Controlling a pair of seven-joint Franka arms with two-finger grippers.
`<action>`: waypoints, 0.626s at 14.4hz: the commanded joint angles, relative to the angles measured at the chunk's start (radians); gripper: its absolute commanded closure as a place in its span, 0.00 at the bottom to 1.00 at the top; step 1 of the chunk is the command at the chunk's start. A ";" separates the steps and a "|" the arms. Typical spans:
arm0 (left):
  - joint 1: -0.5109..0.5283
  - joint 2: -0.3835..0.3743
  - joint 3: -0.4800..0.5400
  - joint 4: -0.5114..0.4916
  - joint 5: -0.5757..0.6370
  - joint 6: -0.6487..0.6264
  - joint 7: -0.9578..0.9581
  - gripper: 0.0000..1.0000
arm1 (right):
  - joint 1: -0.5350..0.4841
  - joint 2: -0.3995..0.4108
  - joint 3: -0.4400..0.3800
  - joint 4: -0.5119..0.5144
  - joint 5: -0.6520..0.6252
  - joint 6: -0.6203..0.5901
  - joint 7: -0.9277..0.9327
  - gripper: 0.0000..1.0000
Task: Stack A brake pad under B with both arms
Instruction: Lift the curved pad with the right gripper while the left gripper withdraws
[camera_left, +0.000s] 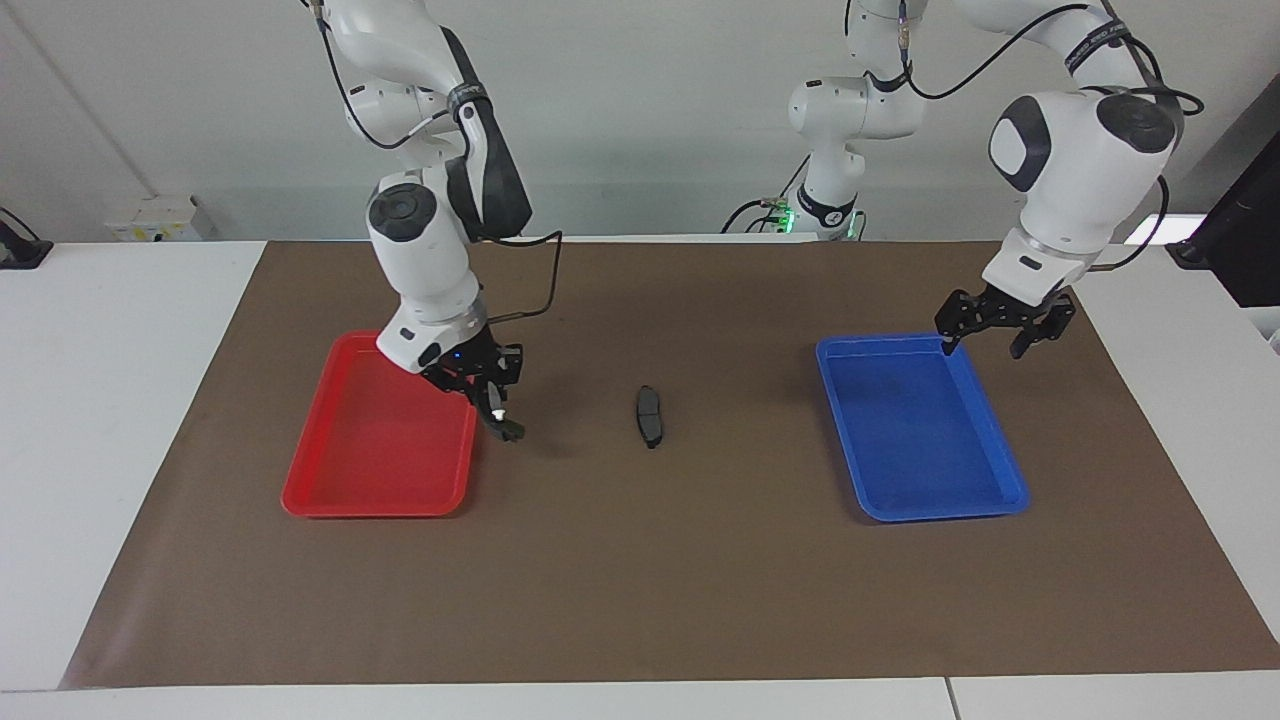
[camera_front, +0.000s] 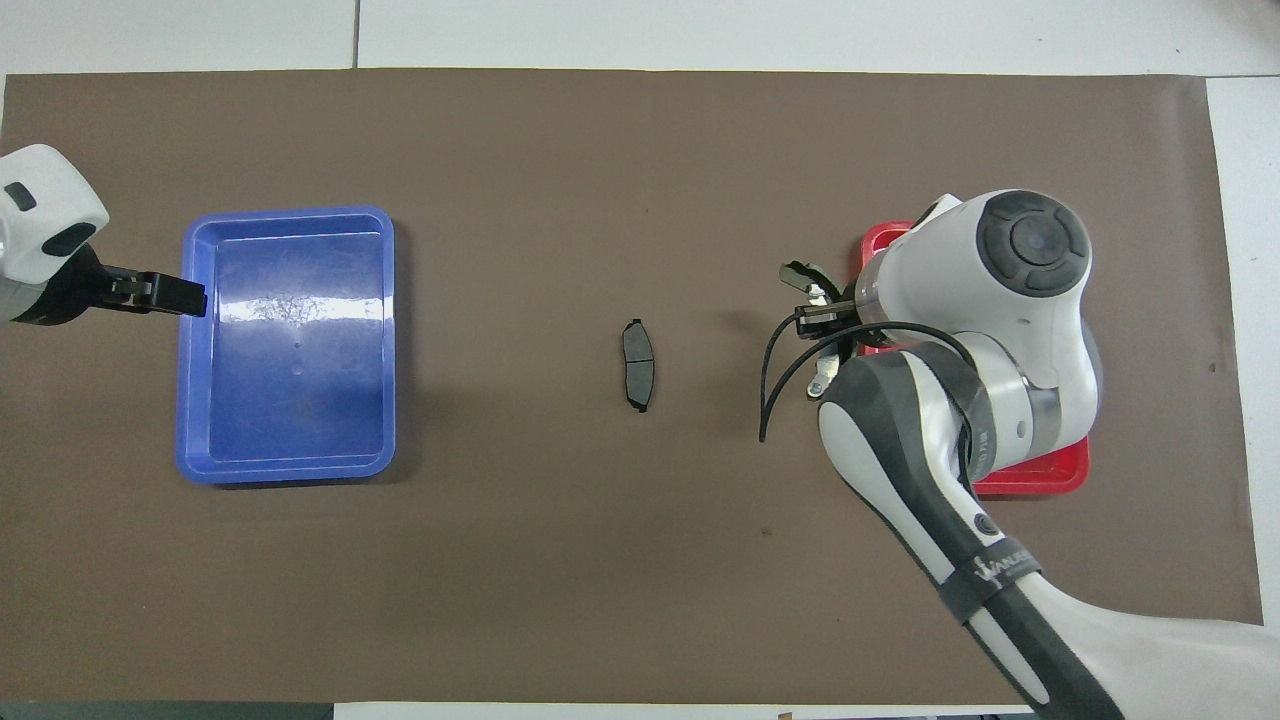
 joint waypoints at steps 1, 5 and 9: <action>0.017 0.007 -0.010 0.060 -0.001 -0.067 0.026 0.02 | 0.106 0.114 -0.005 0.135 -0.004 -0.023 0.156 1.00; 0.019 0.037 -0.008 0.178 -0.002 -0.185 0.023 0.01 | 0.208 0.243 -0.004 0.276 -0.062 -0.038 0.328 1.00; 0.043 0.032 -0.008 0.186 -0.025 -0.245 0.011 0.01 | 0.255 0.289 -0.004 0.282 -0.065 0.014 0.411 1.00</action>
